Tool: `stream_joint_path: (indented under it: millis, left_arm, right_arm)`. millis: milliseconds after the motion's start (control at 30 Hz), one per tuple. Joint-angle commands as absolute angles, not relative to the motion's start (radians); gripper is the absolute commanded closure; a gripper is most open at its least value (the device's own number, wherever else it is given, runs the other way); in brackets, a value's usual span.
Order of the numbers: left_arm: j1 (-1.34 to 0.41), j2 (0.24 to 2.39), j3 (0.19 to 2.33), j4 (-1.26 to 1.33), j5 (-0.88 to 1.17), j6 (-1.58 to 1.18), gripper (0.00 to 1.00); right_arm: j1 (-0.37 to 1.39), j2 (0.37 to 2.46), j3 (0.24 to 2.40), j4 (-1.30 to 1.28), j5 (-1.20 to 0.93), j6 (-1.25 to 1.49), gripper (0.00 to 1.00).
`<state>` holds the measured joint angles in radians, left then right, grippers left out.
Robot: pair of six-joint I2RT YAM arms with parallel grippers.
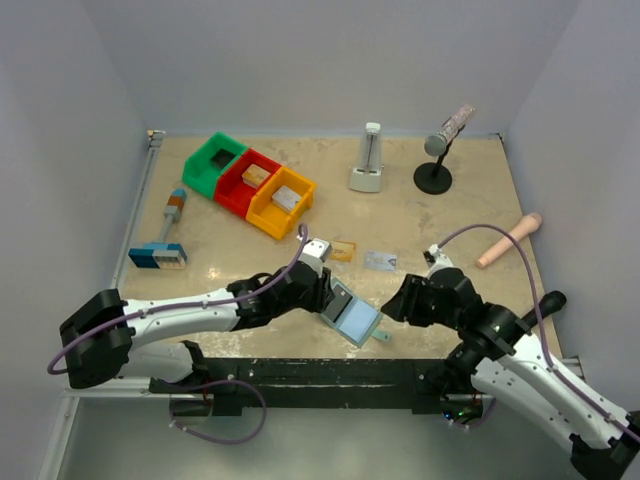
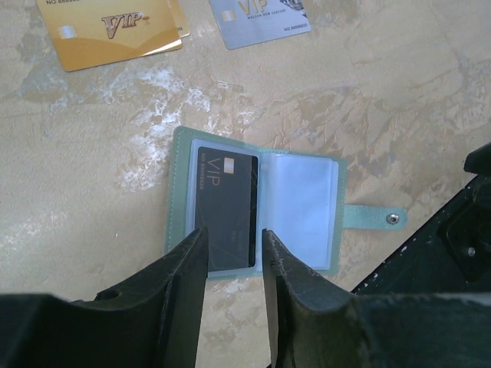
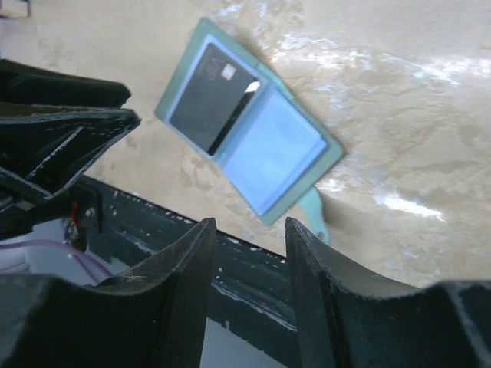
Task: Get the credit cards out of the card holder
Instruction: Remove the credit card from the card holder.
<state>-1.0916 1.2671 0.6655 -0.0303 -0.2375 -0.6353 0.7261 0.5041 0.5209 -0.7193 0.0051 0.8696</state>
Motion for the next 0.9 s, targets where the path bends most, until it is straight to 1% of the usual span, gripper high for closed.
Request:
stream_joint_path:
  millis: [0, 133, 167, 200, 233, 300, 400, 533, 567, 700, 867]
  left_arm:
    - [-1.068, 1.258, 0.669, 0.034, -0.203, -0.640, 0.62]
    - [-1.028, 1.302, 0.692, 0.048, -0.166, -0.655, 0.63]
    - [-1.010, 1.316, 0.693, 0.049, -0.152, -0.663, 0.61]
    - [-0.987, 1.324, 0.692, 0.052, -0.128, -0.667, 0.55]
    - [-0.968, 1.331, 0.687, 0.055, -0.106, -0.675, 0.46]
    - [-0.928, 1.338, 0.678, 0.067, -0.072, -0.687, 0.34]
    - [-0.902, 1.345, 0.681, 0.075, -0.052, -0.695, 0.25]
    - [-0.877, 1.400, 0.704, 0.086, -0.005, -0.695, 0.24]
    - [-0.873, 1.419, 0.712, 0.086, 0.035, -0.699, 0.24]
    - [-0.870, 1.465, 0.704, 0.130, 0.103, -0.713, 0.27]
    - [-0.870, 1.500, 0.684, 0.146, 0.118, -0.729, 0.33]
  right_arm:
    - [0.733, 0.647, 0.541, -0.498, -0.162, 0.830, 0.57]
    - [0.749, 0.811, 0.511, -0.332, -0.228, 0.864, 0.64]
    - [0.749, 0.843, 0.505, -0.293, -0.242, 0.874, 0.65]
    - [0.749, 0.873, 0.499, -0.266, -0.253, 0.882, 0.65]
    - [0.750, 0.896, 0.494, -0.249, -0.261, 0.890, 0.65]
    - [0.750, 0.916, 0.480, -0.221, -0.270, 0.893, 0.64]
    - [0.749, 0.919, 0.466, -0.215, -0.270, 0.893, 0.64]
    - [0.749, 0.919, 0.454, -0.209, -0.273, 0.890, 0.63]
    - [0.749, 0.919, 0.450, -0.204, -0.278, 0.890, 0.63]
    - [0.749, 0.916, 0.430, -0.181, -0.293, 0.899, 0.63]
    - [0.750, 0.907, 0.402, -0.152, -0.316, 0.907, 0.63]
